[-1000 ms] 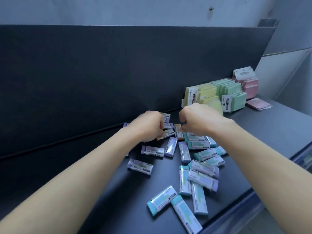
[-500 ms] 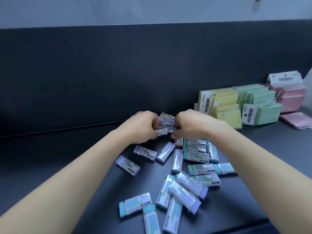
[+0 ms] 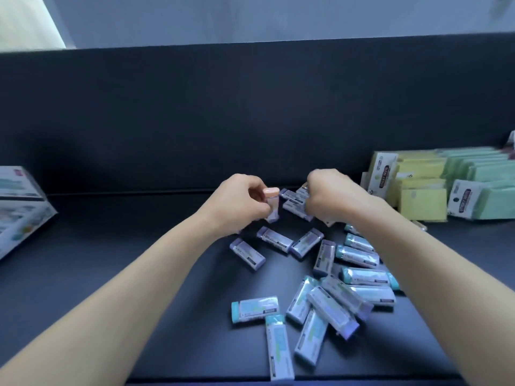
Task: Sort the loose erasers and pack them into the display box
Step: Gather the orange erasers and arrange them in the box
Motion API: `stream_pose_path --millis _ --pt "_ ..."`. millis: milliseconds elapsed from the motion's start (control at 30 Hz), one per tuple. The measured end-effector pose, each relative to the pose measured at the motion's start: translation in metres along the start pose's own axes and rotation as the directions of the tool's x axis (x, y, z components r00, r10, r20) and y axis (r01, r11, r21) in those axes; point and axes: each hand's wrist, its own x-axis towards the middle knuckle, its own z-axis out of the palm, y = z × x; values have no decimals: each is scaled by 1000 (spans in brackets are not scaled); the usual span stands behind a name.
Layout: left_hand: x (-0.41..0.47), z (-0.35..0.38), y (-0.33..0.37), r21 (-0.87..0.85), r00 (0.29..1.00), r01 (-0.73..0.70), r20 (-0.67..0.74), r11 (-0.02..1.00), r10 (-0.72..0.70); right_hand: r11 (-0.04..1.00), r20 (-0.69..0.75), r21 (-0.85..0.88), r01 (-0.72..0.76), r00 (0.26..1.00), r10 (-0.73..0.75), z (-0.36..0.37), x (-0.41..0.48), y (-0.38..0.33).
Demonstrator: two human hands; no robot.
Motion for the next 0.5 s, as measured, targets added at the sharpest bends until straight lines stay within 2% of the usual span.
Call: stream_pose_path --millis 133,267,500 --pt "-17 -24 -15 -99 998 -20 -60 995 14 994 -95 94 47 995 -38 -5 3 -34" --pt "-39 -61 -43 -121 996 -8 -93 993 -3 982 -166 140 127 981 -103 0 1 -79" --pt "-77 -152 -105 -219 995 17 -95 976 -39 933 -234 255 252 953 -194 14 -1 -196"
